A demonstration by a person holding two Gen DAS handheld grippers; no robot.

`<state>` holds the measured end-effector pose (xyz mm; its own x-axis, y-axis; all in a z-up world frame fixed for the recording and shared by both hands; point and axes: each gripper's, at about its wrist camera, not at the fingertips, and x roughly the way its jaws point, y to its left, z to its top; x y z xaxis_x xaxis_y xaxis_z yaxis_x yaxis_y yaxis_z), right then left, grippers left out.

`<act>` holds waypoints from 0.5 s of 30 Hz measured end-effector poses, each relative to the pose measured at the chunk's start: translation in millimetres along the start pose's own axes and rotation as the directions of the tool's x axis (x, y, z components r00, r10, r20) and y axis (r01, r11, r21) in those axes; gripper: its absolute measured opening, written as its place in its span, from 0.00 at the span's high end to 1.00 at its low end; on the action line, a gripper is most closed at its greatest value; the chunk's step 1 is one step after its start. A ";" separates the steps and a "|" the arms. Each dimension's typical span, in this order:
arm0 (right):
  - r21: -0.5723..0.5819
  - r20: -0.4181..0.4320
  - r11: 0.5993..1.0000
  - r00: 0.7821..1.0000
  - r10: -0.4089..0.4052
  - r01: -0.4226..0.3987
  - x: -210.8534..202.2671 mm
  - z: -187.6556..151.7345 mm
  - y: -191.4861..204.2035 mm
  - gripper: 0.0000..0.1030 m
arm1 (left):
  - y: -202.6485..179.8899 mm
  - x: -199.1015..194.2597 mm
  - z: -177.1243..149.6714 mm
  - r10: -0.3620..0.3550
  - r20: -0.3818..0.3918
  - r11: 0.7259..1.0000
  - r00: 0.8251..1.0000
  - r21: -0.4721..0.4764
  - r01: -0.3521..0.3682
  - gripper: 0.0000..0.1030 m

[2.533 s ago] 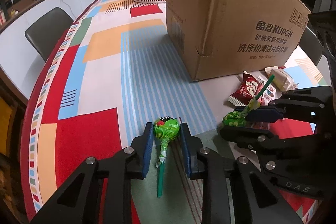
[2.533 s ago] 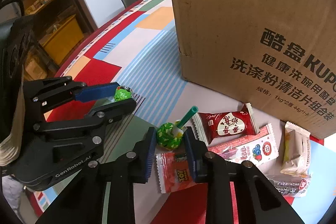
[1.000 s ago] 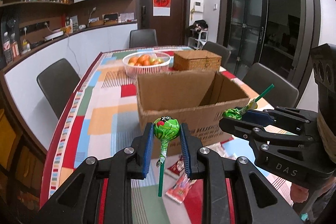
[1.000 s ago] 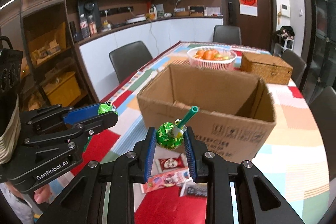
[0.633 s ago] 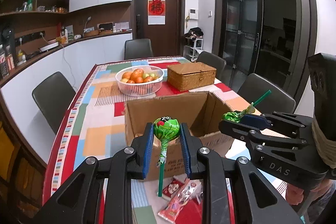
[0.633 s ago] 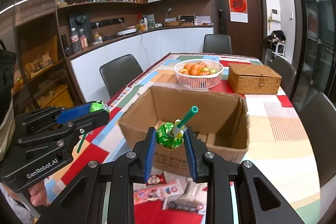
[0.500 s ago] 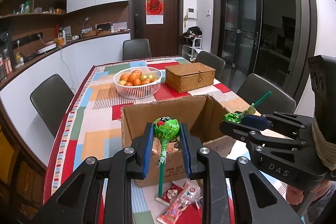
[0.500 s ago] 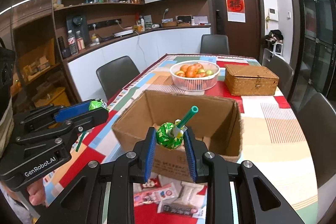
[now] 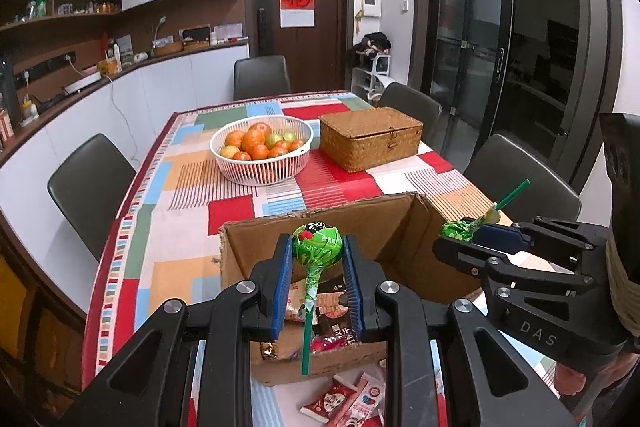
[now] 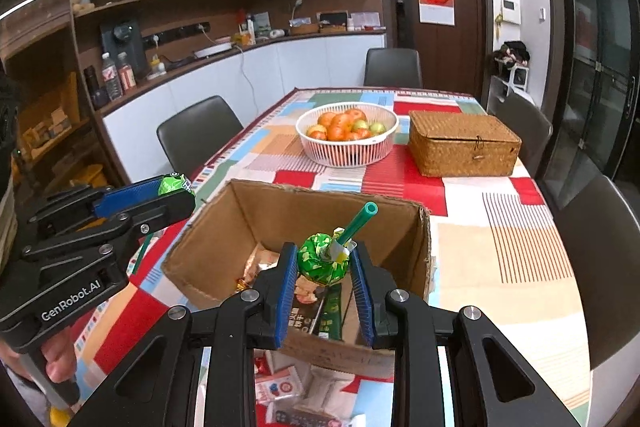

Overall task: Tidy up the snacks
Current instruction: 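Open both tools to drop the lollipops into the box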

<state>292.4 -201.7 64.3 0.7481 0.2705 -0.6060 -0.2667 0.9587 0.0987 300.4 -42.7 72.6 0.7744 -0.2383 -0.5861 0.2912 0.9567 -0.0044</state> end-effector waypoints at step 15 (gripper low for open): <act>0.056 0.000 0.997 0.999 -0.045 0.045 16.3 6.2 -11.5 0.45 | 5.1 8.8 1.7 0.116 -0.001 0.993 0.993 0.003 -0.116 0.52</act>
<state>311.5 -207.8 58.2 0.7593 0.2267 -0.6099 -0.1982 0.9734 0.1150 309.7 -40.2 68.8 0.8026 -0.1255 -0.5832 0.2007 0.9774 0.0658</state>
